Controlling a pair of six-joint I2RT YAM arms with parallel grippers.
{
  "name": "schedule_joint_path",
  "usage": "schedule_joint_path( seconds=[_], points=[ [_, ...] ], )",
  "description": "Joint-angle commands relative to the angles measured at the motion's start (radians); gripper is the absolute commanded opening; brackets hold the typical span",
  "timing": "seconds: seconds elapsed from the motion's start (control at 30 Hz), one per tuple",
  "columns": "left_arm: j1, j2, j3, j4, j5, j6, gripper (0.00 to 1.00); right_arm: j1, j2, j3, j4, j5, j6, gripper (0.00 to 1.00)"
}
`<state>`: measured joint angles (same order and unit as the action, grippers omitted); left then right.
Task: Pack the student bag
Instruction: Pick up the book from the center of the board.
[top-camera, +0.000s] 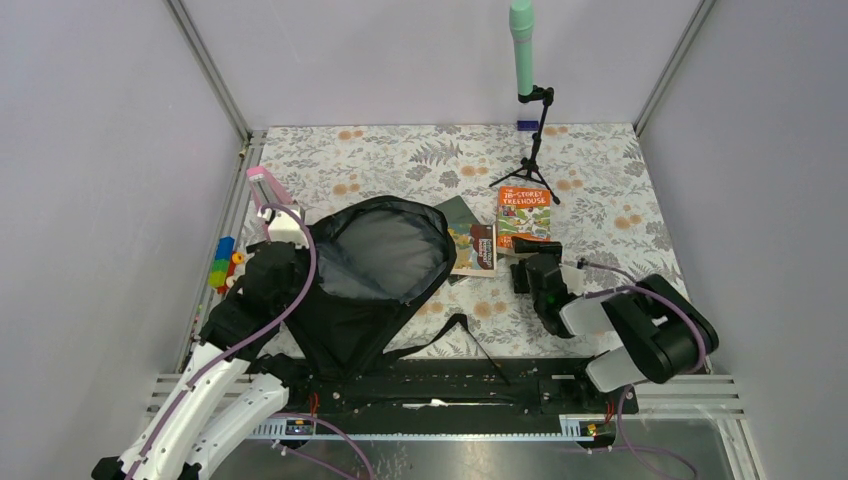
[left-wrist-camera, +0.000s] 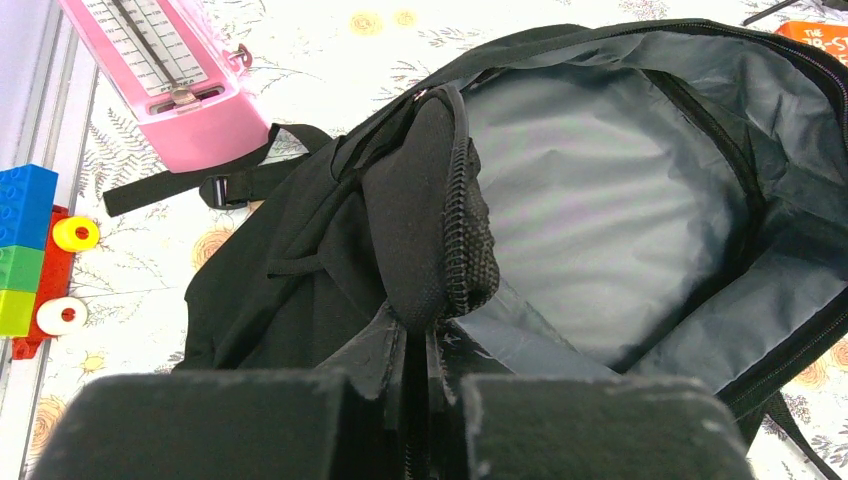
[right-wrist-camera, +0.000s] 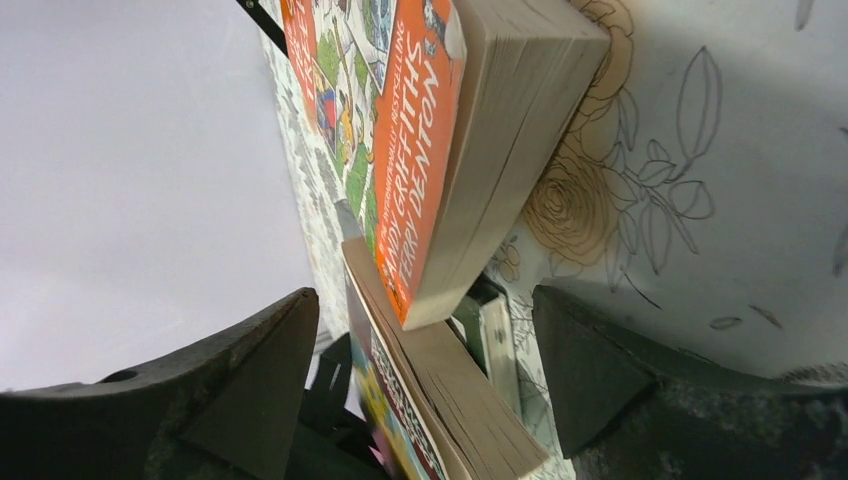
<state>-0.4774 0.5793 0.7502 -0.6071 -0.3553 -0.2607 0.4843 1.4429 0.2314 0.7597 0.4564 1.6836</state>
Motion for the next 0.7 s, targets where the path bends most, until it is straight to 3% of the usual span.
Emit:
schedule_joint_path(
  seconds=[0.0,0.13,0.27,0.67],
  points=[
    [0.009,-0.013,0.027,0.089,-0.009,0.019,0.00,-0.003,0.116,0.022,0.112,0.087,0.074,0.83],
    [0.010,-0.008,0.028,0.087,-0.001,0.020,0.00,-0.003,0.186,0.029,0.169,0.118,0.100,0.81],
    [0.010,-0.009,0.028,0.090,0.004,0.020,0.00,-0.003,0.203,0.064,0.090,0.133,0.084,0.81],
    [0.011,-0.002,0.028,0.092,0.001,0.023,0.00,-0.003,0.314,0.104,0.142,0.181,0.088,0.77]
  ],
)
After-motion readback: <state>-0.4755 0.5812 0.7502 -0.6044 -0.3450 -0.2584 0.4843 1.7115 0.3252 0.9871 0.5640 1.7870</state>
